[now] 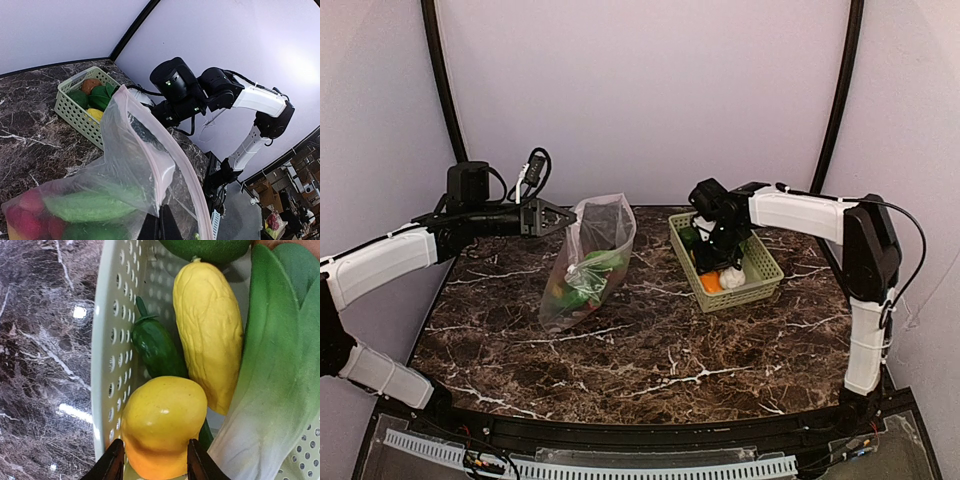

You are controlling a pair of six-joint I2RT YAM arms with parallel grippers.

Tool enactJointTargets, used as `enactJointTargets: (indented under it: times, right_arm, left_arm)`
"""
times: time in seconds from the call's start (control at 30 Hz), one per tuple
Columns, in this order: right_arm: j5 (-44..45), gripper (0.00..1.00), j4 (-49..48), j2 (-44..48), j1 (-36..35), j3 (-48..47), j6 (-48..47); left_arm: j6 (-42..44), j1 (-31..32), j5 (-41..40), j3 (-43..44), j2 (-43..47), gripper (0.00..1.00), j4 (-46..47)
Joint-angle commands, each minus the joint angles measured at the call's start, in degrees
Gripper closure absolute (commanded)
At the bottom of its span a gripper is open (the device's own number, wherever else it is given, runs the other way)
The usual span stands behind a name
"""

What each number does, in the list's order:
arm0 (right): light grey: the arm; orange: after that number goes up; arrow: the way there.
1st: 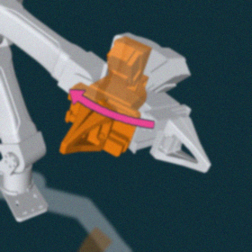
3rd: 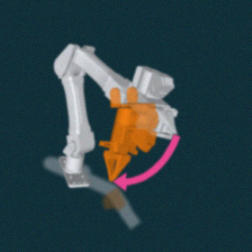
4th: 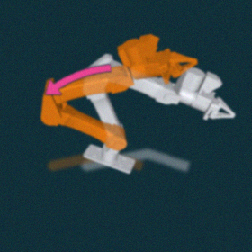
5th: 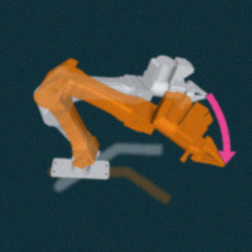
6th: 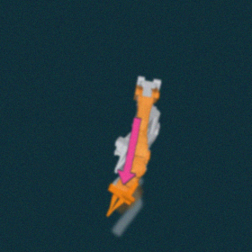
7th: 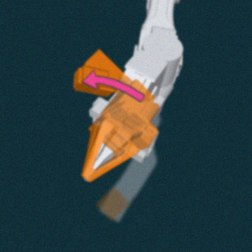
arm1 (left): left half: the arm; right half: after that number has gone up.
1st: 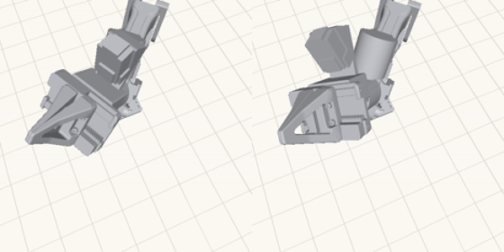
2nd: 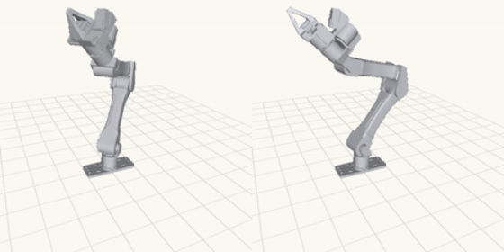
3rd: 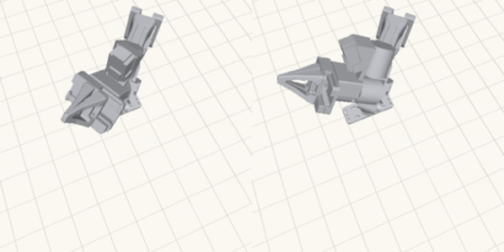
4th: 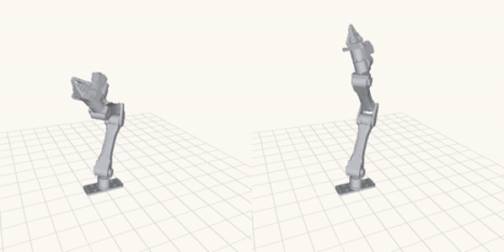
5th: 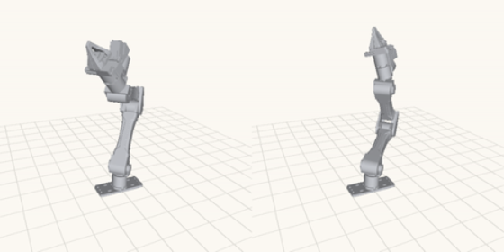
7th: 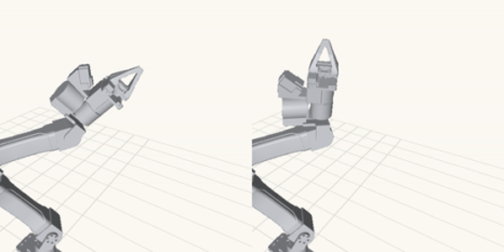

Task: Place the food in the zip-top bag and seal the zipper
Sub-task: Pick up the fake fruit from the bin.

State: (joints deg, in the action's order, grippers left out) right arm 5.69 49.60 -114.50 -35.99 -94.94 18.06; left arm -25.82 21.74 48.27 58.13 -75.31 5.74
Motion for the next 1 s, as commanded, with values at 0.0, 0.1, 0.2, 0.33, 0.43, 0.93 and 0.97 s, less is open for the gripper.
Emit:
enactJointTargets:
  times: [0.0,0.1,0.2,0.33,0.43,0.93,0.97]
  right_arm:
    - [2.48,0.56,1.17,-2.69,0.41,-1.13,1.23]
    - [2.24,0.52,1.02,-4.03,0.46,-1.37,1.26]
    - [1.35,0.5,0.62,-5.12,0.56,-1.35,1.26]
    - [1.35,0.45,0.22,-6.06,0.66,-1.09,1.73]
    - [1.26,0.48,-0.36,-5.97,0.74,-0.61,1.9]
    - [2.33,0.6,-1.9,5.75,0.74,0.17,0.53]
    - [2.51,0.61,-2.23,7.1,0.74,0.52,0.34]
  left_arm:
    - [-0.01,-0.2,1.45,-0.56,2.13,0.99,3.14]
    - [-0.02,-0.2,1.39,-0.59,2.22,0.99,3.14]
    - [0.02,-0.2,1.39,-0.57,2.19,0.99,3.14]
    - [0.0,-0.2,1.4,-0.57,2.1,0.99,3.14]
    - [-0.01,-0.18,1.47,-0.56,2.1,0.99,3.14]
    - [-0.1,-0.18,1.51,-0.65,2.01,0.99,3.31]
    - [-0.17,-0.19,1.49,-0.65,2.01,0.99,3.31]
